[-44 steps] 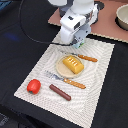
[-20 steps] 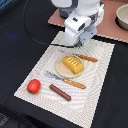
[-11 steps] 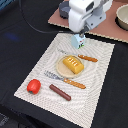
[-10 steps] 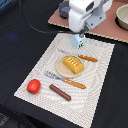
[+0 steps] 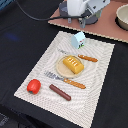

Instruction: Interact with the objects in diverse but meaningful ways.

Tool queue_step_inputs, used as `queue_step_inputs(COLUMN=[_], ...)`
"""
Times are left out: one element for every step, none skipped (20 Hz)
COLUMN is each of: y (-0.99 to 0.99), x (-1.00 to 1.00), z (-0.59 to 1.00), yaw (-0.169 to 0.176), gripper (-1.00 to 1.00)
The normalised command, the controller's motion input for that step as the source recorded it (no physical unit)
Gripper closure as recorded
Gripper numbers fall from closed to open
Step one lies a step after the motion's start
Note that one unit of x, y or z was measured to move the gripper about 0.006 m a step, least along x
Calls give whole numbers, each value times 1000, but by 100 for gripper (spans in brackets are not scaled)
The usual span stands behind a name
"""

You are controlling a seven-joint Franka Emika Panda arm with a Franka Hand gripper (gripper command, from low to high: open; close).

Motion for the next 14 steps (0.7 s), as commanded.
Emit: queue_step_inputs(y=[-731, -714, -694, -723, -714, -694, -674, -657, -649, -600, -531, -363, -214, -31], x=[0, 0, 0, -29, -31, -23, -17, -20, -29, -11, 0, 0, 63, 191], z=[-323, -326, -329, -331, -323, -326, -320, -323, -340, -354, -383, -354, -286, -214], yaw=[0, 0, 0, 0, 0, 0, 0, 0, 0, 0, 0, 7, 10, 10], gripper=[-100, -100, -100, -100, -100, -100, -100, -100, -100, -100, -100, -100, -100, -100])
